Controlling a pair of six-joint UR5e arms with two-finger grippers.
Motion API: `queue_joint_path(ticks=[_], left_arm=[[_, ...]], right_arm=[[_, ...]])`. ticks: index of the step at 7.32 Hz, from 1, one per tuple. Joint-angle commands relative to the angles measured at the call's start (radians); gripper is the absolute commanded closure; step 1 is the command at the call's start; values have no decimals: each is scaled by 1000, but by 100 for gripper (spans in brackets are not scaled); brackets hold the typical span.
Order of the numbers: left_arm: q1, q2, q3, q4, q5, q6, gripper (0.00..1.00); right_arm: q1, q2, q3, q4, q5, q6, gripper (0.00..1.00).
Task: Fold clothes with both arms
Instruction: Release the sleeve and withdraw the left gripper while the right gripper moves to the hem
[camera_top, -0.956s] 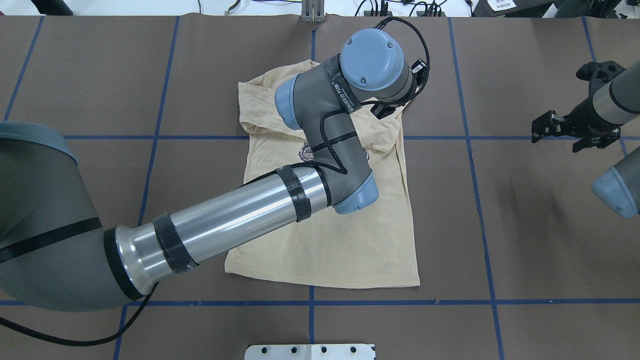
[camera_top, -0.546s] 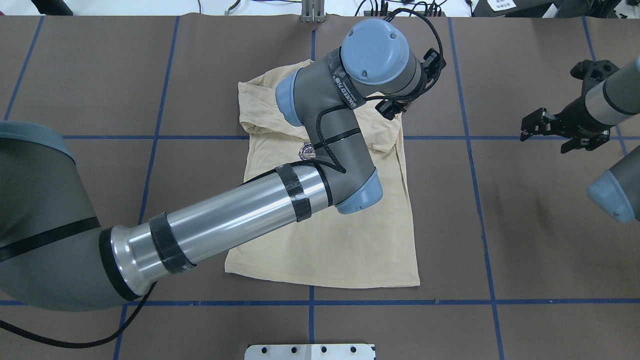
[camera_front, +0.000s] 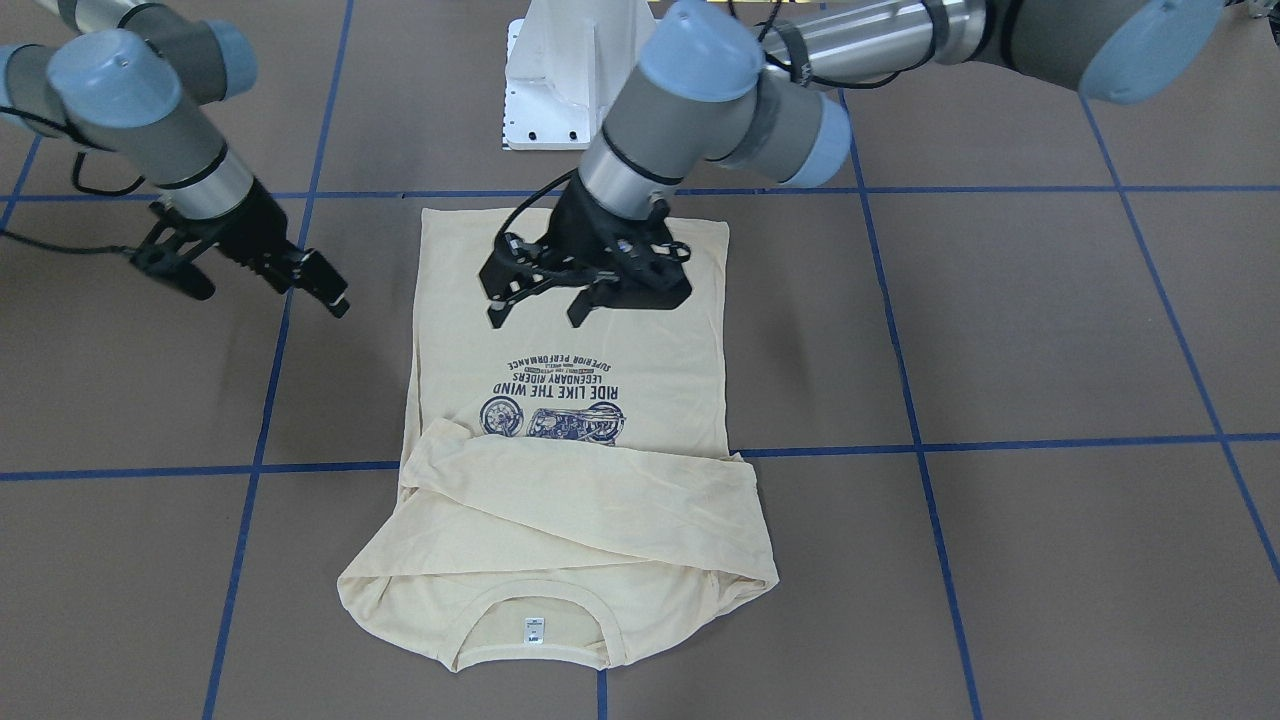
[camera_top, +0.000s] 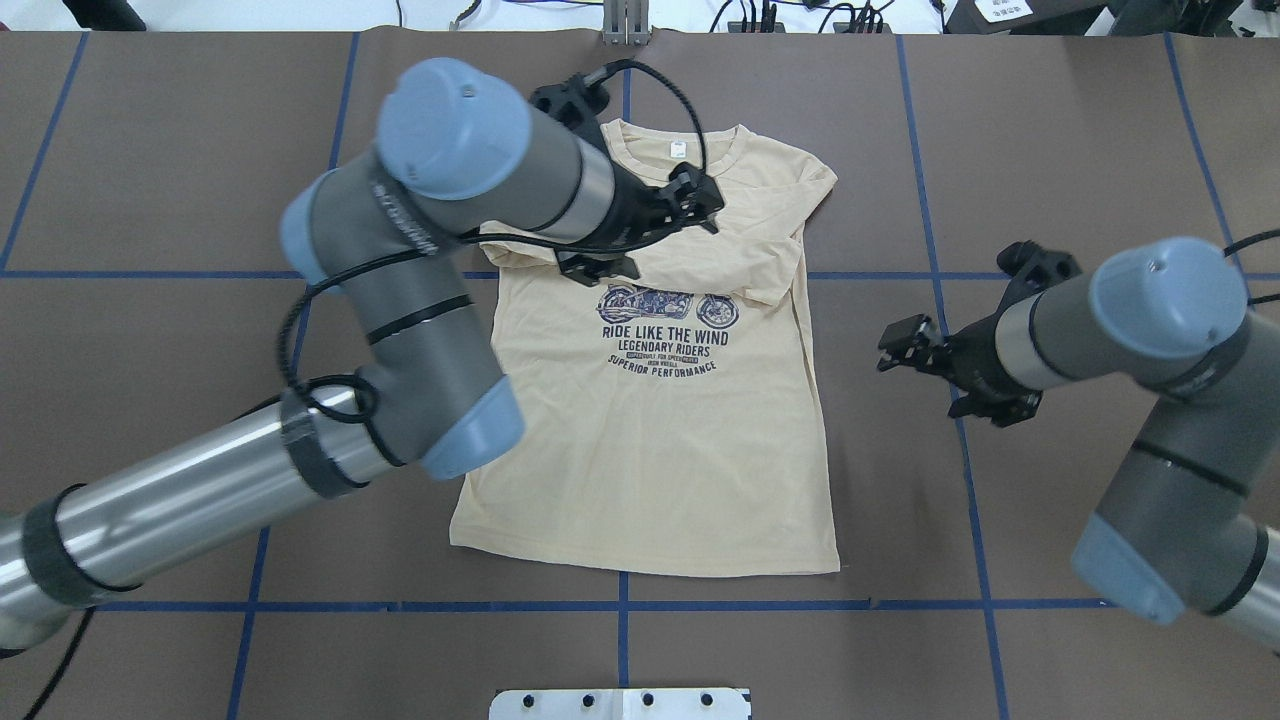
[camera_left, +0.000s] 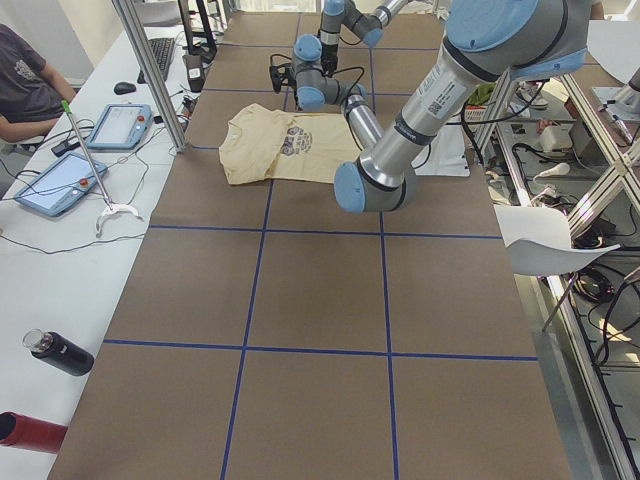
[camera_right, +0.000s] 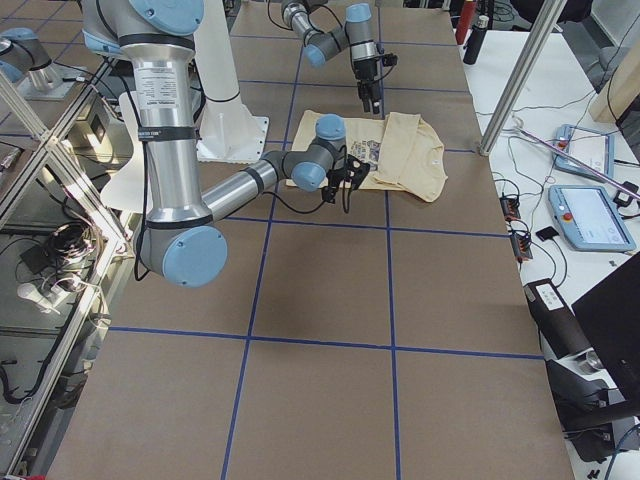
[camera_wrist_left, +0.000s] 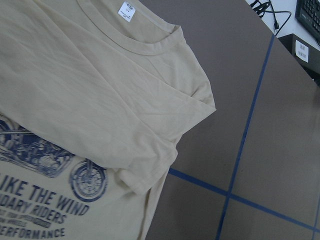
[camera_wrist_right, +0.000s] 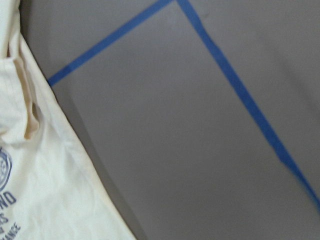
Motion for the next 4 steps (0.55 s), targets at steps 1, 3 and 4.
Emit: queue_joint_path(ticks=[1, 3, 4], left_arm=[[-64, 160, -127, 13, -101, 104, 5], [-65, 215, -163, 5, -103, 106, 5], [-66, 217, -163, 5, -103, 106, 5]], right_arm=[[-250, -47, 77, -1, -222, 240, 1], [-368, -66, 80, -3, -329, 392, 2], [-399, -66, 80, -3, -367, 429, 2]])
